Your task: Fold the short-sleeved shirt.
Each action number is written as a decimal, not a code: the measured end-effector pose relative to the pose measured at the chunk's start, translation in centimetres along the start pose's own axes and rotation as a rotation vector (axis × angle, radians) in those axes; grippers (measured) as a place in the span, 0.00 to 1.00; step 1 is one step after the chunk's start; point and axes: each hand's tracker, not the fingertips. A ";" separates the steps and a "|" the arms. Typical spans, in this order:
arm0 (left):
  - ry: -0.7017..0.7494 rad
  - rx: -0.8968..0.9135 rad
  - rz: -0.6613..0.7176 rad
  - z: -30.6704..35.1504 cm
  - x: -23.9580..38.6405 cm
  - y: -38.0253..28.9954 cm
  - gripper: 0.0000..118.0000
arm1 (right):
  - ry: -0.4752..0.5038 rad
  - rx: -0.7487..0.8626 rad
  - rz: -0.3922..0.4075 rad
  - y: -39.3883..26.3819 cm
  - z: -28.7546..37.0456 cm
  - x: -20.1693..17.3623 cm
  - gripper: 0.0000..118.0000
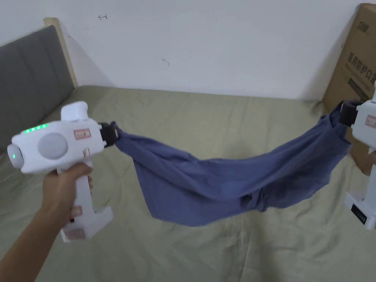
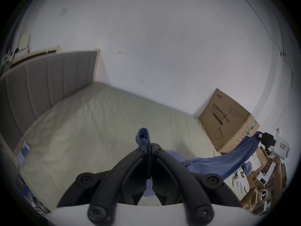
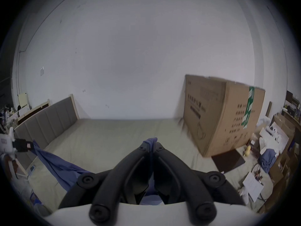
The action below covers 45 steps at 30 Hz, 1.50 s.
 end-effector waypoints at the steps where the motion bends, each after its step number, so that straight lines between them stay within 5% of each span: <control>1: 0.005 0.013 -0.015 -0.2 0.3 1.7 0.03 | -0.006 0.024 0.000 1.0 0.2 0.0 0.02; 12: 0.100 0.149 -0.085 -4.6 3.0 16.6 0.03 | -0.063 0.148 0.024 8.8 -4.7 -0.3 0.02; 19: 0.162 0.187 -0.138 -9.2 2.0 18.8 0.03 | -0.056 0.168 -0.007 8.2 -9.4 -1.2 0.02; 33: 0.296 0.046 -0.181 -15.2 -6.2 7.7 0.03 | -0.032 -0.036 0.027 -5.0 -15.4 -6.1 0.02; 45: 0.333 -0.132 -0.154 -7.5 -11.4 -6.9 0.03 | -0.047 -0.217 -0.056 -17.4 -6.9 -5.2 0.02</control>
